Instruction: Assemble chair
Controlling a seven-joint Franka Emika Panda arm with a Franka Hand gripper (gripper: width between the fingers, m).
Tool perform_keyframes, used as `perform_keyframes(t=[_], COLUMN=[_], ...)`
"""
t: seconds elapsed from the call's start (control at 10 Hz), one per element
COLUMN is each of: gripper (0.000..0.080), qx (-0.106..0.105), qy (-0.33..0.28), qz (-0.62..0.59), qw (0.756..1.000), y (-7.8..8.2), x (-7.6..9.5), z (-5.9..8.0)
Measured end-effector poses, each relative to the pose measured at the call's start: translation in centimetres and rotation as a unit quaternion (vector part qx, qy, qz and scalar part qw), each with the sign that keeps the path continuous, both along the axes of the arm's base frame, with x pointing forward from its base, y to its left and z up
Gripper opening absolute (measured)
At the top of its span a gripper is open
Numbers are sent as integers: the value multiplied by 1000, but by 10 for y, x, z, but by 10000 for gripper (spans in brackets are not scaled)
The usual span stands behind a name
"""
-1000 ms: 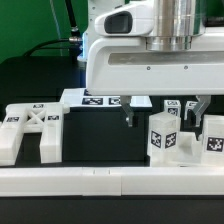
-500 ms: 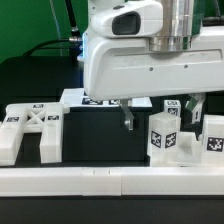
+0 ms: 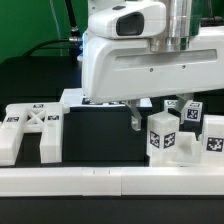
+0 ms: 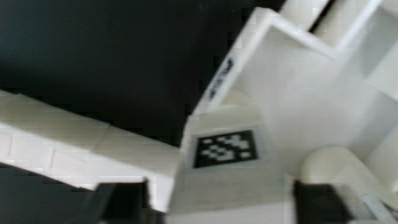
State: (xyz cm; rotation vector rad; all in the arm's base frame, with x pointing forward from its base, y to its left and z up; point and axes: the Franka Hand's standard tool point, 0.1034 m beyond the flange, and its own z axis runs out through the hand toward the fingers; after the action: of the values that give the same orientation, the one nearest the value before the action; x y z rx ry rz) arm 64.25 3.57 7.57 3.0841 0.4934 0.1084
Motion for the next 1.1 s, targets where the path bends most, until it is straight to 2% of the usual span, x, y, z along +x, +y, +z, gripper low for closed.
perform_keyframes(t=[0.1, 0.5, 0.8, 1.1], gripper=[289, 289, 291, 291], qx=[1, 8, 26, 32], qy=[0, 0, 1, 12], qz=[-10, -97, -224, -322], qw=[1000, 995, 974, 946], y=[0, 0, -4, -2], x=[0, 0, 0, -4], z=[0, 0, 0, 0])
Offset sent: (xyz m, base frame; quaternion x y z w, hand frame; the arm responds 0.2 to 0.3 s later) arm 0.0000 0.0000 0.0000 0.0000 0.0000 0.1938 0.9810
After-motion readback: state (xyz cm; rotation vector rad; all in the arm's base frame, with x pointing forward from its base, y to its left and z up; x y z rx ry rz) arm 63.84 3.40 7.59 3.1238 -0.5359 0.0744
